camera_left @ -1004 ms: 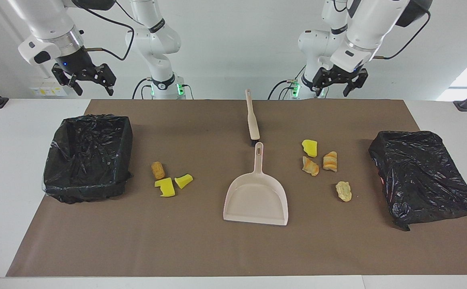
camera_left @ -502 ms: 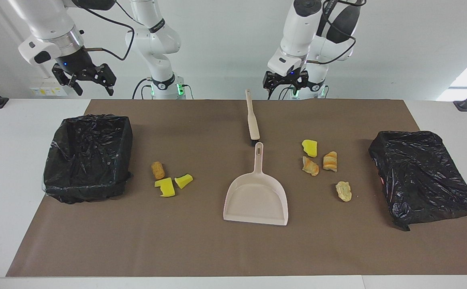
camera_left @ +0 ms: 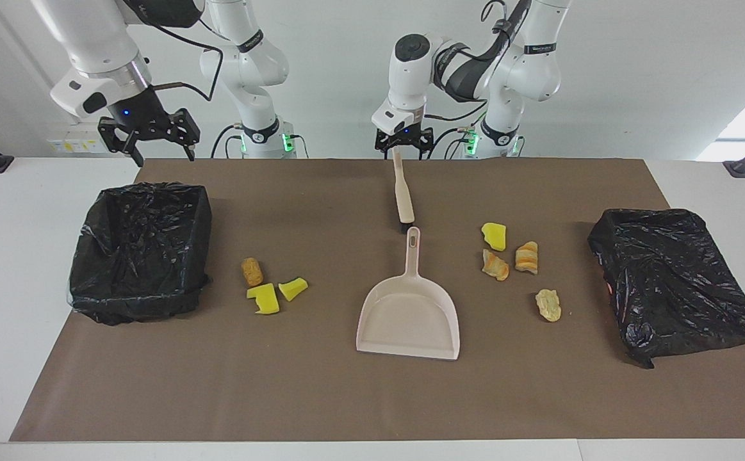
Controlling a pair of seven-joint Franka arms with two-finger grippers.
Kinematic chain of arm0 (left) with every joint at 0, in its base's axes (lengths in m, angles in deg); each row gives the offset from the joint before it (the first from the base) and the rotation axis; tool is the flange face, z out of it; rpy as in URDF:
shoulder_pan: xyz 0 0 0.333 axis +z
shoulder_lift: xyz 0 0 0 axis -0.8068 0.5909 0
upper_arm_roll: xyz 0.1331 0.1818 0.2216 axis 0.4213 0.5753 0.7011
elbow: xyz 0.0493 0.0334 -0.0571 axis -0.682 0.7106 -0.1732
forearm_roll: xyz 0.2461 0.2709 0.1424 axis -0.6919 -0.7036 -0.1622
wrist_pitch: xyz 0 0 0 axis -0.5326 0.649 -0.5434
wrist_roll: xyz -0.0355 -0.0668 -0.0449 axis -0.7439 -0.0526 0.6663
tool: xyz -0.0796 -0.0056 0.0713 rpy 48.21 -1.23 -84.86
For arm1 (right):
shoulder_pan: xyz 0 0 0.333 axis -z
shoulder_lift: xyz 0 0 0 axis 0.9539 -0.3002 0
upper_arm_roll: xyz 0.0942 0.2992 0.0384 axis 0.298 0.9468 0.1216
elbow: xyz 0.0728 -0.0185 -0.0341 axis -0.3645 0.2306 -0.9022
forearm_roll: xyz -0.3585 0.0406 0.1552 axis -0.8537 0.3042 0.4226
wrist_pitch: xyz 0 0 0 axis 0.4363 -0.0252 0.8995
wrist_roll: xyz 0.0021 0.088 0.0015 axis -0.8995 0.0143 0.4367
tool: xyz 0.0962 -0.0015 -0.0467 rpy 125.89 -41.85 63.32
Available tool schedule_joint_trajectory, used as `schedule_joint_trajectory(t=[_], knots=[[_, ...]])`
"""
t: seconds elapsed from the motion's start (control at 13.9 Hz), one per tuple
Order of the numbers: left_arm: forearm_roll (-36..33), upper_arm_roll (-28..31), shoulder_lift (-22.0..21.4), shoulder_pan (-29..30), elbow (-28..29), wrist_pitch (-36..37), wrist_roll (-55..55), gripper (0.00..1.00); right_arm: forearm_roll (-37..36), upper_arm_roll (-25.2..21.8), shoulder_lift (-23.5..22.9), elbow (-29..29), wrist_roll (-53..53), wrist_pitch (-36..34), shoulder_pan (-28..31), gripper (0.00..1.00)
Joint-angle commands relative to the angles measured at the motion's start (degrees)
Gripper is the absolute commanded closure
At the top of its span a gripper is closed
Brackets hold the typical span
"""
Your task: Sweep and dump trash in bin
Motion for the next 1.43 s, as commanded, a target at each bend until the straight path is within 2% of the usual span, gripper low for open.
schedule_joint_trajectory(t=[0.0,0.36,0.57,0.65,0.72,0.86,1.15,1.36], knots=[[0.7,1.2,1.0,-3.1,3.0,-4.9,-3.6,0.00,2.3,2.5,-1.1,3.3,-4.2,4.9,-0.3,0.00],[0.7,1.2,1.8,-3.1,4.7,-6.5,-3.0,0.00,2.4,2.6,-6.0,3.3,-9.3,9.9,-5.2,0.00],[1.1,1.2,2.3,-3.0,4.8,-6.9,-3.5,0.00,2.0,2.6,-7.2,3.4,-11.5,9.9,-6.2,0.00],[1.4,1.2,2.7,-2.9,4.5,-6.8,-3.6,0.14,2.0,2.6,-7.2,3.3,-11.8,9.9,-6.4,0.00],[1.5,1.2,3.0,-2.5,4.4,-6.9,-3.6,0.33,1.8,2.6,-7.2,3.3,-11.9,10.0,-7.3,0.00],[1.6,1.2,3.0,-2.5,4.4,-6.8,-3.2,1.00,1.7,2.6,-7.2,3.4,-12.0,9.9,-7.2,0.00],[1.6,1.9,2.1,-1.8,3.9,-5.1,-1.9,1.00,1.7,2.6,-7.1,3.5,-12.2,10.0,-7.1,0.00],[1.6,1.9,1.5,5.2,-0.2,3.5,3.4,1.00,1.7,2.6,-7.2,3.8,-13.8,10.2,-7.5,0.00]])
